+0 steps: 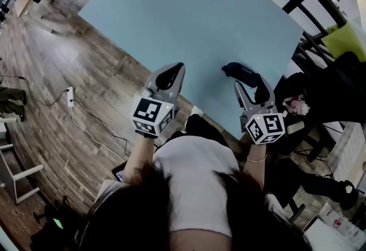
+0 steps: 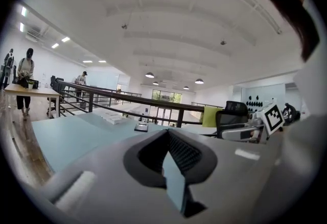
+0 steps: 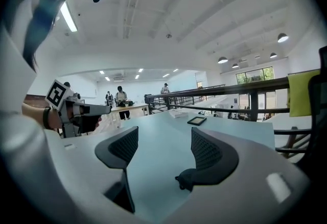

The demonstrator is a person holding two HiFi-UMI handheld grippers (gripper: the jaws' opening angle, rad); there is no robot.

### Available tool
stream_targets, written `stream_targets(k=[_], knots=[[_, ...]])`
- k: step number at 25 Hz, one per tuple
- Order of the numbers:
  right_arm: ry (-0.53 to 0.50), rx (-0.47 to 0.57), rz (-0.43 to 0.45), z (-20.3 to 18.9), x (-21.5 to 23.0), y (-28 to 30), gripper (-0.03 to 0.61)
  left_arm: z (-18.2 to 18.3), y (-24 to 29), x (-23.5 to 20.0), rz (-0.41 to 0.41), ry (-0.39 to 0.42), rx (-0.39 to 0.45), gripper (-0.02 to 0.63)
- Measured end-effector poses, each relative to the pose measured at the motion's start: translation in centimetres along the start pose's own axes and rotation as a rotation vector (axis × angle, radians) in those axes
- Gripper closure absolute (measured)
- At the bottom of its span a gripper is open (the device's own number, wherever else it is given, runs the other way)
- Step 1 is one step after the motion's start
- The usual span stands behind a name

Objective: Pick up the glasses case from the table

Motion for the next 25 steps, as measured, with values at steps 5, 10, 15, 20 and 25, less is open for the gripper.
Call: stream_targets(k=[5, 10, 15, 20, 25], knots=[[0.010, -0.011, -0.016, 1.0, 2.5, 3.1, 0.264, 1.1, 5.6, -1.9, -0.068, 0.002, -0.015, 0.557], [0.007, -0.026, -0.023, 1.0, 4.4, 4.8, 0.252, 1.7, 9.7, -3.0, -0.106, 0.015, -0.037, 0.557], [-0.019, -0.036, -0.053, 1.2, 5.6, 5.5, 0.252, 1.6, 12.4, -3.5, -0.165, 0.011, -0.052, 0.557], [-0.039, -0.049, -0.108, 1.5, 6.5, 5.3, 0.237, 1.7, 15.1, -3.4, -0.253, 0.009, -0.066, 0.557], [-0.055, -0.080, -0.155, 1.5, 6.9, 5.1, 0.222, 2.0, 17.6, -3.0, -0.349, 0.013, -0.088, 0.557]])
Point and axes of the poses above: the fingertips, and each gripper's own axes: y forward along the fingers, x to its right, z out of its top, the point moved 5 cm from there along -y, backward along the fingers, and after that the axes turned 15 degrees about -z, right-handed, at the moved point
